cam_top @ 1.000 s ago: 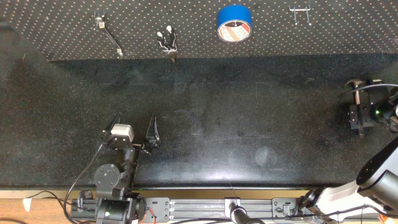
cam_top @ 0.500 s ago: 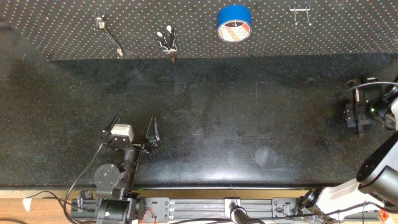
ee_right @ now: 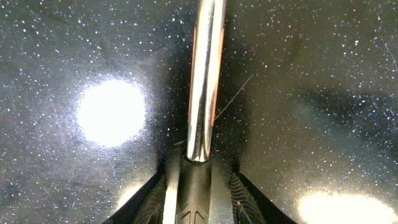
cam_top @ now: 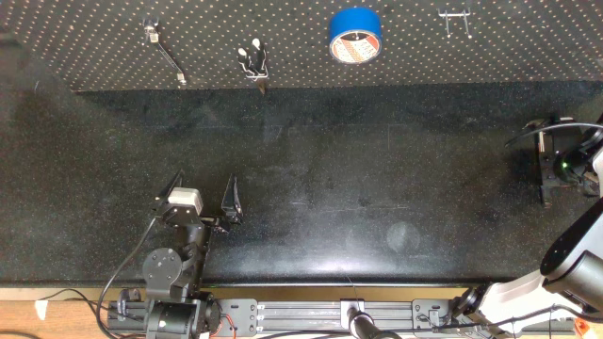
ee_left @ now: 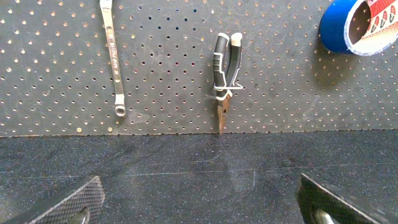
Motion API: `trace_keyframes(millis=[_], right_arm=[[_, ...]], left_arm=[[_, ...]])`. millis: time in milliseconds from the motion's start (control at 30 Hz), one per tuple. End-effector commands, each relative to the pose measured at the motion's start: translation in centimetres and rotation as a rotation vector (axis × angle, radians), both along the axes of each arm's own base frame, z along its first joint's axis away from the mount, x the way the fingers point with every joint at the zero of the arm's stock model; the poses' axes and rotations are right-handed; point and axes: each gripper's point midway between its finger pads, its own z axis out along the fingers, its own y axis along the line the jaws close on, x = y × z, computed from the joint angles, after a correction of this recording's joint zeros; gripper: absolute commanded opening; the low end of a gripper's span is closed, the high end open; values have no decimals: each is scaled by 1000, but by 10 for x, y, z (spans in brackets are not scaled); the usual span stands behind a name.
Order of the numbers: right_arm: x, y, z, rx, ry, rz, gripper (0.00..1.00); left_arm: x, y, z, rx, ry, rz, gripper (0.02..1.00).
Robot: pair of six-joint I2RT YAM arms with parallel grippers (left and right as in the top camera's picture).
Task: Place Tools Onto Pegboard
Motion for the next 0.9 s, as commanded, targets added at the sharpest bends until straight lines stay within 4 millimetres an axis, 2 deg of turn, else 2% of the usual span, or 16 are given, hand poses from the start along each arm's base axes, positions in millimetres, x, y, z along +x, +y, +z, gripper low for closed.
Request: trace_keyframes(millis=[33,133,400,433,567,767,867,900], right_arm=[[0,3,-3,16,5,2,235],[0,3,-3,16,5,2,187],[0,3,-3,16,5,2,187],[0,3,-3,16,5,2,145],[0,3,-3,16,5,2,82],[0,6,-3,34,1,-18,75],[19,26,15,135,-124,7,75],[33,42,34,218,-231,33,77]], left_arm=[[-1,-1,-1,12,-1,-10,996],[-1,-1,-1,12,-1,-10,996],[-1,-1,-1,12,-1,-10,996],[-1,-1,-1,12,-1,-10,998],[-1,-1,-1,12,-1,-10,996],[-1,-1,-1,12,-1,-10,996],[-1,-1,-1,12,-1,-10,996],[-1,-1,-1,12,-1,-10,996]])
